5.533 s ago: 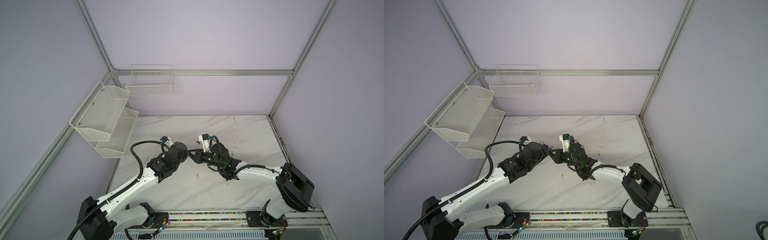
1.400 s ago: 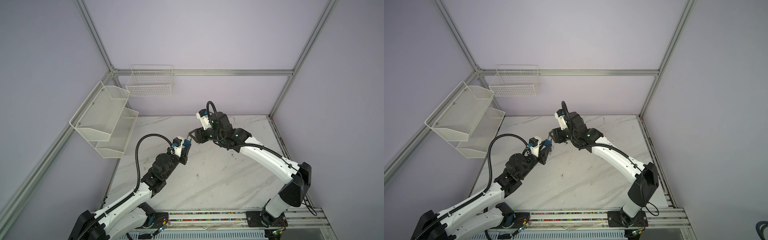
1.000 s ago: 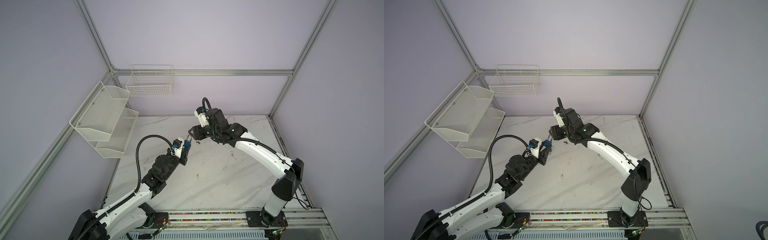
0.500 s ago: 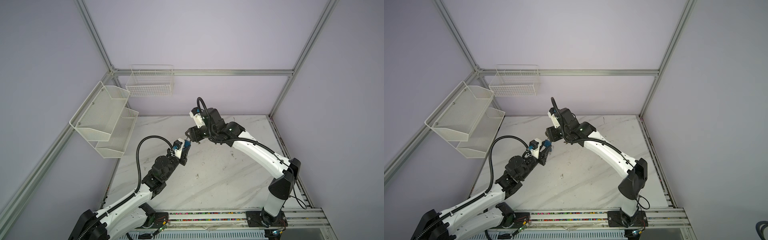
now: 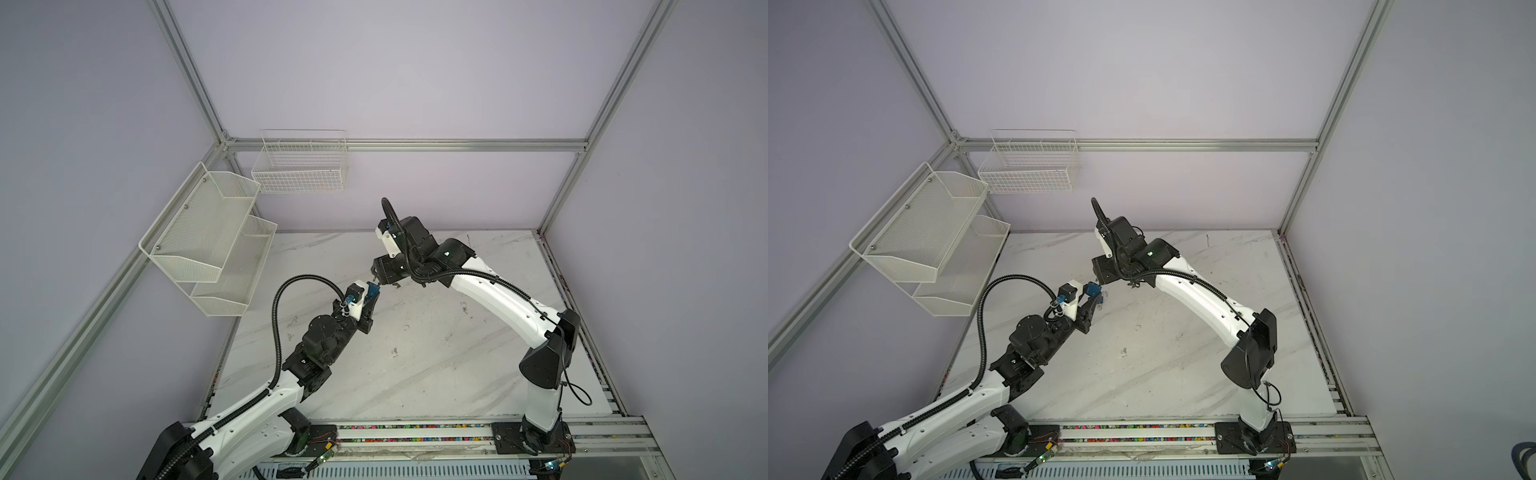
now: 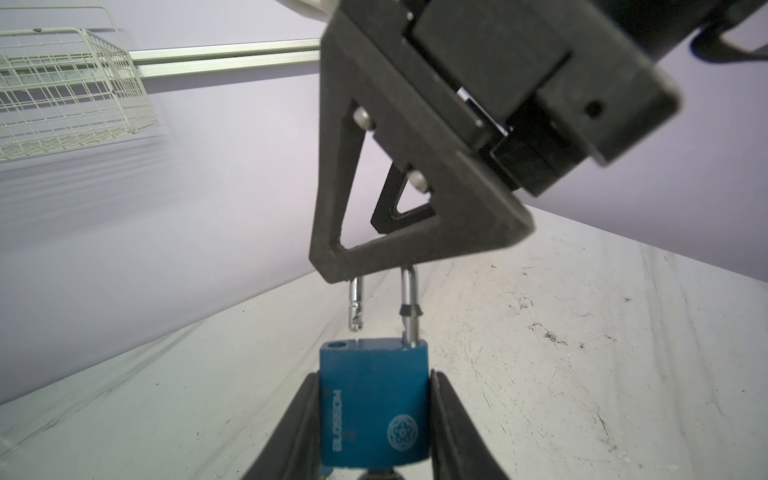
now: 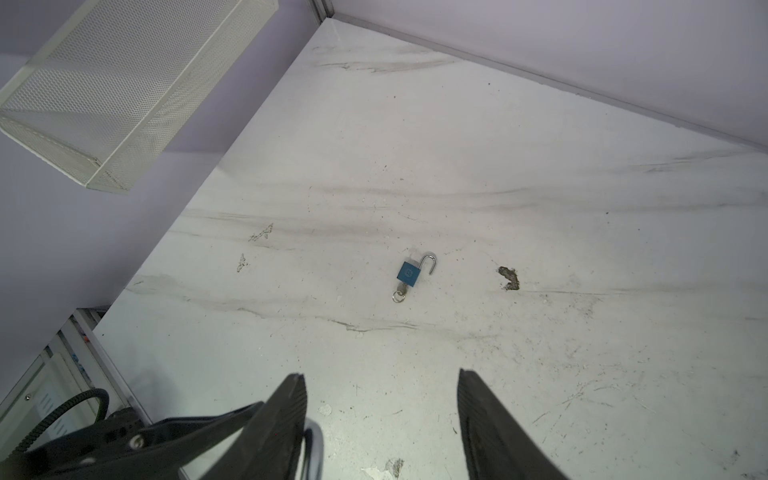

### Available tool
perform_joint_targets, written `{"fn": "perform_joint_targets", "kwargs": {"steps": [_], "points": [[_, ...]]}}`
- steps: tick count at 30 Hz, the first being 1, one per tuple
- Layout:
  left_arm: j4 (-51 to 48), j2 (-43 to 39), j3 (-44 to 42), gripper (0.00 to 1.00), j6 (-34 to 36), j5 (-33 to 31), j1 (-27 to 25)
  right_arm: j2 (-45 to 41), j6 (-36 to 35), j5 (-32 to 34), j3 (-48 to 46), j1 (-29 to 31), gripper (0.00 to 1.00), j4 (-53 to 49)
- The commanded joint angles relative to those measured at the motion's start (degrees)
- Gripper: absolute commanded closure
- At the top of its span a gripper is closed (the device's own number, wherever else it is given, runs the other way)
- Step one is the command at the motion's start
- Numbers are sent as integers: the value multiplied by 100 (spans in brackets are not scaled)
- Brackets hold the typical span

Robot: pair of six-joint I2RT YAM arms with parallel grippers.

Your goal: Unlock with the key

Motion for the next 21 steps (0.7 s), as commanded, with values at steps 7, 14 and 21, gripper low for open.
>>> {"fn": "perform_joint_targets", "kwargs": {"steps": [7,14,21], "points": [[887,-322,-395,100,433,28,5,240,-122,339,427,-65,39,-805],[1097,-316,-482,100,522,-16,5,151,-306,189,279,-92,39,-937],[1299,-175,-476,100,500,-33,6,-186,-428,-152,-151,-130,39,-740]]}}
